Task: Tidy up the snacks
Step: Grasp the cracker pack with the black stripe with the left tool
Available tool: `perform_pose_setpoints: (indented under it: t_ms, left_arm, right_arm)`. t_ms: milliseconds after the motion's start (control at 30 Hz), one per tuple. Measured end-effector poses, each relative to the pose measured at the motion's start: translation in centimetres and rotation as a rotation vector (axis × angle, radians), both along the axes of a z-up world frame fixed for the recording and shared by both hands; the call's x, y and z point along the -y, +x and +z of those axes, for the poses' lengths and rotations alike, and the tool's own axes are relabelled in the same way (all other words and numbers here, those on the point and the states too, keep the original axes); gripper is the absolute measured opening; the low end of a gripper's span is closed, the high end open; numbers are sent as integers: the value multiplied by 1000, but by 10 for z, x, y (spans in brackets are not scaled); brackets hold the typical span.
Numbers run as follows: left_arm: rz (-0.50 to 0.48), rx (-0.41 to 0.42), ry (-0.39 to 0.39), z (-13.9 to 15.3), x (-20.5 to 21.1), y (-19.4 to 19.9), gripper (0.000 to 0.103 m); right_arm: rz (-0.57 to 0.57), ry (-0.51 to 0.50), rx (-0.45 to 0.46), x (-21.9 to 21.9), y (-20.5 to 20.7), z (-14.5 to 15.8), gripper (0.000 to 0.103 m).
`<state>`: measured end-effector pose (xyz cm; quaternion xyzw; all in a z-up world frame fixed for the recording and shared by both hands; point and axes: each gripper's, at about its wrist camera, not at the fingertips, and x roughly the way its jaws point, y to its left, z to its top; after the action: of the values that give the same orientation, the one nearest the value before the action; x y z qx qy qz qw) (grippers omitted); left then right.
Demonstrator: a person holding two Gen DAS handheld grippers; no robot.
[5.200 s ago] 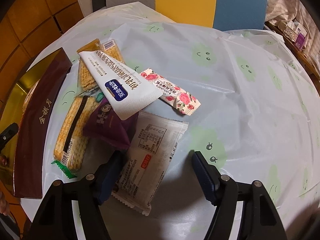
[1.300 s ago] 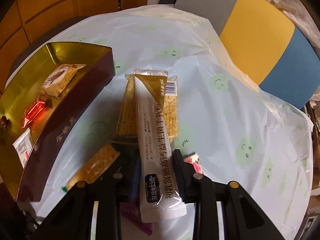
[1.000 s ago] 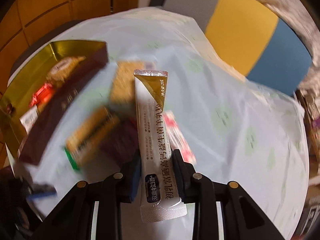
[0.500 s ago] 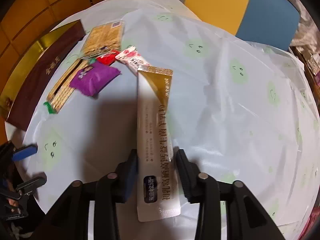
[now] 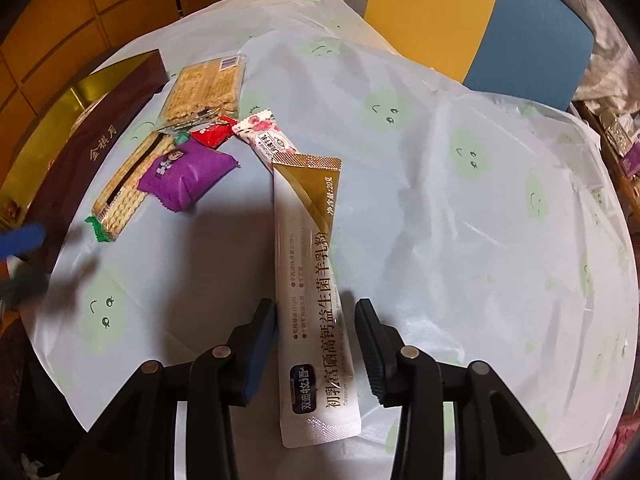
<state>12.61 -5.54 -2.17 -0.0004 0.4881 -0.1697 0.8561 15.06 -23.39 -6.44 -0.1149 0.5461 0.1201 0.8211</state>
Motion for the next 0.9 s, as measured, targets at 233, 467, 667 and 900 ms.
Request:
perform_pose_setpoints:
  t_ms: [233,467,667,900]
  left_arm:
    - [17,-47,107,-14,10,41,37]
    - [9,-85,176,-32,22,66,38]
    - [-5,-62,182,-34,31,71,39]
    - [-92,-33,-17,-16,25,47,38]
  right_arm:
    - [-4,11,23,-1,3,7,42]
    - [-9,18,33,-1,5,10,42]
    - [-8,22,41,-1,5,11,42]
    - [-6,-15,20,-4,5,3,42]
